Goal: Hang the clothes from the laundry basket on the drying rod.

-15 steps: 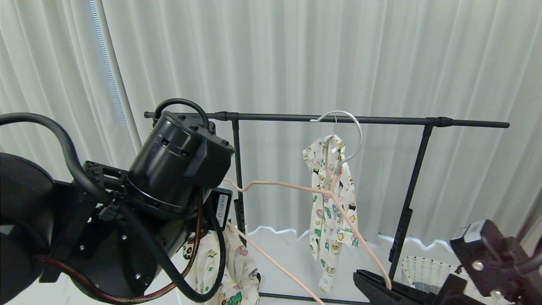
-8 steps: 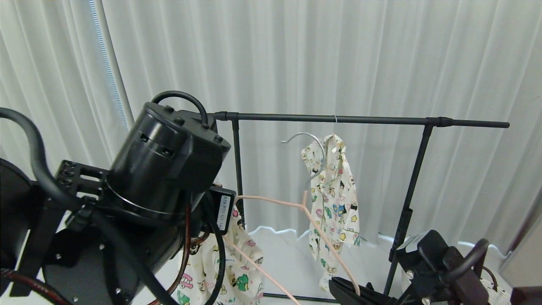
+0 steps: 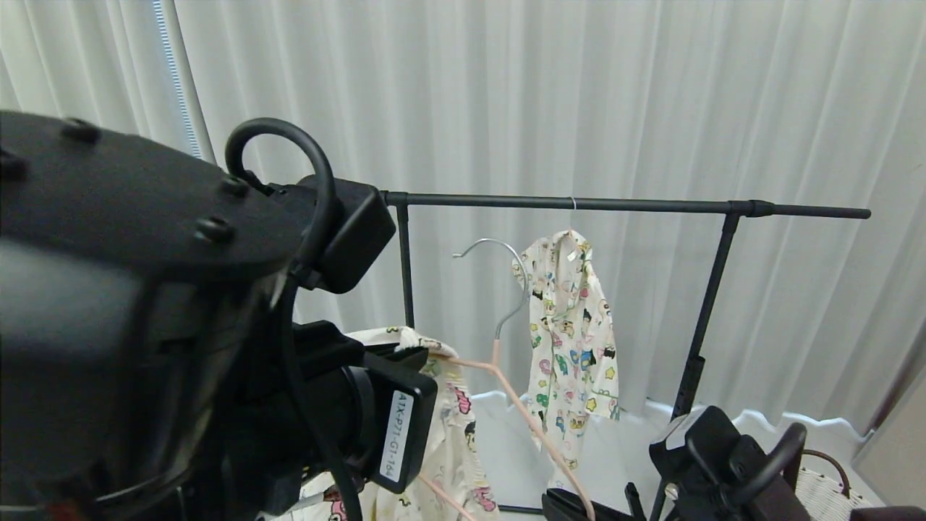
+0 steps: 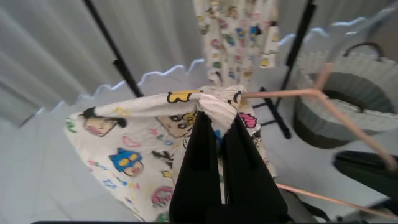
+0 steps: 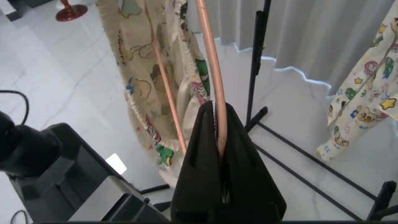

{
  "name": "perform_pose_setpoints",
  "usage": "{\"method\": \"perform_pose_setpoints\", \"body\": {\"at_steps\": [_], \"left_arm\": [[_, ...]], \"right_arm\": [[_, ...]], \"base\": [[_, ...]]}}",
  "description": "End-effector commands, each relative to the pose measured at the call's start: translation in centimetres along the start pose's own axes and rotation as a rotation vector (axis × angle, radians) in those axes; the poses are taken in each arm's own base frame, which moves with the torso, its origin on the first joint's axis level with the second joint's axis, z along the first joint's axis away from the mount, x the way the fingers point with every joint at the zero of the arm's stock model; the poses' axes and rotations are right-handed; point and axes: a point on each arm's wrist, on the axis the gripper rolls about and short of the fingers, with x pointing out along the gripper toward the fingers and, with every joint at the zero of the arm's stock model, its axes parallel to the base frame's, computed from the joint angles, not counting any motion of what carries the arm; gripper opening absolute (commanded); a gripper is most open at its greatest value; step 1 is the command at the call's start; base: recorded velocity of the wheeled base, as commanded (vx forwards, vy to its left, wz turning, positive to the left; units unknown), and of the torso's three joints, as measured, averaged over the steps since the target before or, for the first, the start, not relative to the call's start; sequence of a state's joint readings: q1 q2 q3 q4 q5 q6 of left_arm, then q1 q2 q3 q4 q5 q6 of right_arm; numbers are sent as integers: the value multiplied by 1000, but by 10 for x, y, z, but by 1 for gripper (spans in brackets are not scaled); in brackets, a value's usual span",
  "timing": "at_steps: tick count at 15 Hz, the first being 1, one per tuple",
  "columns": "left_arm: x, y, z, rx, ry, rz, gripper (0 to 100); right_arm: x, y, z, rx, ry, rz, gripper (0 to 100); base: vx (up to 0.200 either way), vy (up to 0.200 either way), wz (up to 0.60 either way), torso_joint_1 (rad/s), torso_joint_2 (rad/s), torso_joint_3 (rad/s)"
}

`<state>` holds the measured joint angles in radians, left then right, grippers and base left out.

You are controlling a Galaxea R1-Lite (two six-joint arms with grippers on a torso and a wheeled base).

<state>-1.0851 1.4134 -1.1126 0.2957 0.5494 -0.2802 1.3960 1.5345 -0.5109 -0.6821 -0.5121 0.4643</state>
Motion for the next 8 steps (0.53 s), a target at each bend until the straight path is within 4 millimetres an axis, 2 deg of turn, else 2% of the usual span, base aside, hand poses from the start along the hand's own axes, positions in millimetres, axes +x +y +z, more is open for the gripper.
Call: {"method": "perform_pose_setpoints", "body": {"at_steps": [1, 3, 8], "left_arm": [[-18, -1, 4, -10, -37, -74, 0], [-26, 0, 2, -6, -38, -139, 0], [-29, -1, 0, 3, -34, -166, 0]], "right_arm": [[-1, 3, -3, -7, 8, 12, 0], [0, 5, 0, -3, 0, 16, 0], [-4, 15, 1, -4, -8, 54, 0]], "base": [[0, 0, 0, 0, 0, 0], [0, 0, 0, 0, 0, 0], [0, 0, 0, 0, 0, 0]]}}
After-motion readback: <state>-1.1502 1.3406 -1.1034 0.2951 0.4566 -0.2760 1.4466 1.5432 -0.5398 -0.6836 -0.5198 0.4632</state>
